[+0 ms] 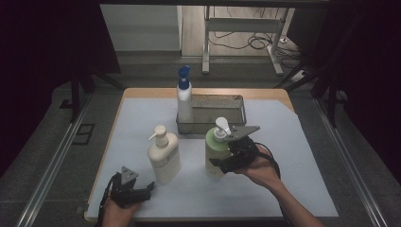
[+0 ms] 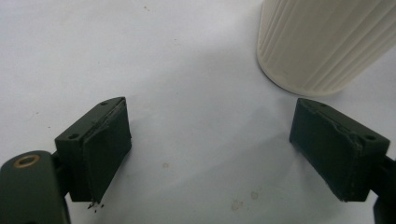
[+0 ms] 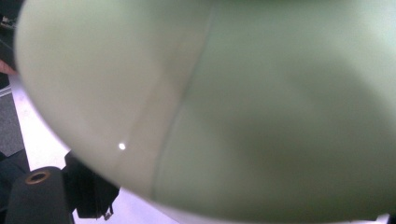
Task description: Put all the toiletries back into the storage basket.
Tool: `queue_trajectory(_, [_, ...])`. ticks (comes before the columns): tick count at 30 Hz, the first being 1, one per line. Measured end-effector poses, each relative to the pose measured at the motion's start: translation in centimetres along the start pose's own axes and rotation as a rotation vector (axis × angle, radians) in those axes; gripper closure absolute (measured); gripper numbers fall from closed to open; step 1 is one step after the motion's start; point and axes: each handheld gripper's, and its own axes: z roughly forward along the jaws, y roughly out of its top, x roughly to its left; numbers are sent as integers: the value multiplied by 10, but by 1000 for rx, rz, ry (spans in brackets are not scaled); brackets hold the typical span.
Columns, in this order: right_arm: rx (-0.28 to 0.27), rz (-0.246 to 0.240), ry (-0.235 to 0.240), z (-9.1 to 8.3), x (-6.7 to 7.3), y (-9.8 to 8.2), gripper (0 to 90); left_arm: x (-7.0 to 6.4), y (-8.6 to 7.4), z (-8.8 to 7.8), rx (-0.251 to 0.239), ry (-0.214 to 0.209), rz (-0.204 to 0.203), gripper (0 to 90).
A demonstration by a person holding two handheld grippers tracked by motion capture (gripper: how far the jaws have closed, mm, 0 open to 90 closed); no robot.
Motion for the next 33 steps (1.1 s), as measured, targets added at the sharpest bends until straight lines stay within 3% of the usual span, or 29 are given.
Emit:
queue_trajectory(22, [-29, 20, -19, -2, -14, 41, 121, 0, 0, 0, -1, 0, 0, 124])
queue_trajectory(33, [-36, 36, -63, -1, -28, 60, 121, 0, 0, 0, -1, 0, 1, 125])
